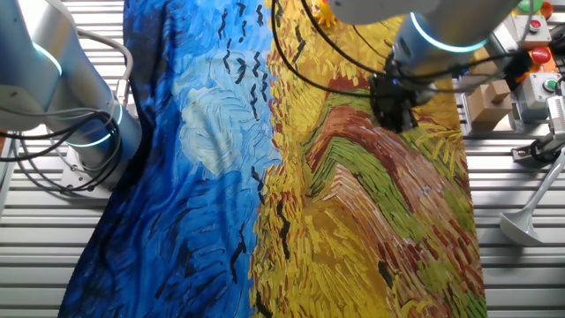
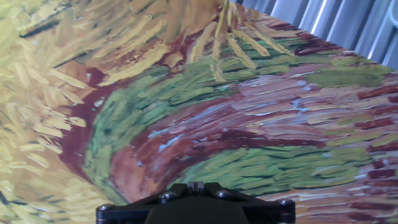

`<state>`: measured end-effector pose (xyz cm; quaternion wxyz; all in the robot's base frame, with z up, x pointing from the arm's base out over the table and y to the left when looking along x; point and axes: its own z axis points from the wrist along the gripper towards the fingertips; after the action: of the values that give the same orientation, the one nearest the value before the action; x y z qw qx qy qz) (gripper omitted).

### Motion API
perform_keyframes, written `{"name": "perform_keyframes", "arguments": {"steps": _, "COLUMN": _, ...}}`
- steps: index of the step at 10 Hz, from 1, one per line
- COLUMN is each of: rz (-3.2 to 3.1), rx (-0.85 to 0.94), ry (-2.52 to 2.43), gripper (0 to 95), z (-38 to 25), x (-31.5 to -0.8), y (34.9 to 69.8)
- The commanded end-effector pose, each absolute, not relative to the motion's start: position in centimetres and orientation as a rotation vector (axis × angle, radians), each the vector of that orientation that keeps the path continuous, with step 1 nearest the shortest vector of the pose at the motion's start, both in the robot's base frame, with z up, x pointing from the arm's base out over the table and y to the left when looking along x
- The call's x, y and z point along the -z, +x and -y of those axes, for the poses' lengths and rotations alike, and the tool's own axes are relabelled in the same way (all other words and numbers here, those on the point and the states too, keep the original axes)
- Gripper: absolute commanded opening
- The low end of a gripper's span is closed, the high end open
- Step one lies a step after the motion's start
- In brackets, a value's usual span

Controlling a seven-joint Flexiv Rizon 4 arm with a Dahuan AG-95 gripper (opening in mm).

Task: Grasp the moving object

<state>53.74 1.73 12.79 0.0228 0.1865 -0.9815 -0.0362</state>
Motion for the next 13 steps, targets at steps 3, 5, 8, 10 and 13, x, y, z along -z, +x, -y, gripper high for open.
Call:
{"name": "perform_keyframes", "arguments": {"steps": 3, "rz": 3.037, "rx": 0.105, "ry": 0.583, "gripper": 0.0, "z": -2.72, "x": -12.68, "y": 52.78}}
{"name": "perform_keyframes", "arguments": {"steps": 5, "rz": 3.029, "rx": 0.099, "ry": 0.588, "gripper": 0.0, "z": -2.73, "x": -12.71, "y": 52.77}}
{"name": "perform_keyframes", "arguments": {"steps": 8, "rz": 3.018, "rx": 0.099, "ry": 0.661, "gripper": 0.0, "z": -2.69, "x": -12.66, "y": 52.58}}
{"name": "perform_keyframes", "arguments": {"steps": 10, "rz": 3.004, "rx": 0.119, "ry": 0.77, "gripper": 0.0, "z": -2.69, "x": -12.66, "y": 52.58}}
{"name": "perform_keyframes", "arguments": {"steps": 13, "rz": 3.004, "rx": 0.176, "ry": 0.751, "gripper": 0.0, "z": -2.54, "x": -13.16, "y": 52.48}}
